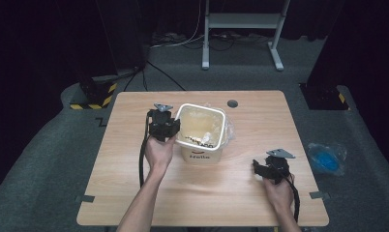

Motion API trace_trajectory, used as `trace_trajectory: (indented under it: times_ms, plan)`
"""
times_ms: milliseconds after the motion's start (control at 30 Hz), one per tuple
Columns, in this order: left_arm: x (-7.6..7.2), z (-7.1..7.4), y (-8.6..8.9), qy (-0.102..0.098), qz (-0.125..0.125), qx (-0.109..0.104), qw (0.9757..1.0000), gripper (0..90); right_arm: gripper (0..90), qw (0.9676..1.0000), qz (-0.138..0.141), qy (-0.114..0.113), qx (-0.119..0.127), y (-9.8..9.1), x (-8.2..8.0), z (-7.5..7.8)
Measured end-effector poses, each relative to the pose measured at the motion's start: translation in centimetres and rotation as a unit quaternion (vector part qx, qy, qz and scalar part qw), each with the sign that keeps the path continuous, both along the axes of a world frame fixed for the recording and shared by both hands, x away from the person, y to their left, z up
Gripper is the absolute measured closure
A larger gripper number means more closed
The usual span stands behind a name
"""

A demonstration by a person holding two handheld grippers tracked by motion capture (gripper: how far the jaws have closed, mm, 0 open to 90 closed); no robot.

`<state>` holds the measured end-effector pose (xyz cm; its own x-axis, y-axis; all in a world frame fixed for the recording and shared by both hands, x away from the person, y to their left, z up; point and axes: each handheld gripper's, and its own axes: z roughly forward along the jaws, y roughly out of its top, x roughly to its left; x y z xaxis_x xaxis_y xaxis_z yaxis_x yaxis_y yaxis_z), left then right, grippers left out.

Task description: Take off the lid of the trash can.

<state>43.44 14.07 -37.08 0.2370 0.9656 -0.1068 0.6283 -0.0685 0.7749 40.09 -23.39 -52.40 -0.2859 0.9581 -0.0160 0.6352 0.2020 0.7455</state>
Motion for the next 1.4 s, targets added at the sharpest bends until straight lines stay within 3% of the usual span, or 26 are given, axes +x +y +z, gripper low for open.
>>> trace_trajectory:
  times_ms: [1400]
  plan:
    - [-1.0, 0.6, 2.1, -0.005, 0.005, -0.01, 0.9999, 78.3, 27.8, 1.0, -0.001, 0.0, 0.001, 0.0, 0.0, 0.0]
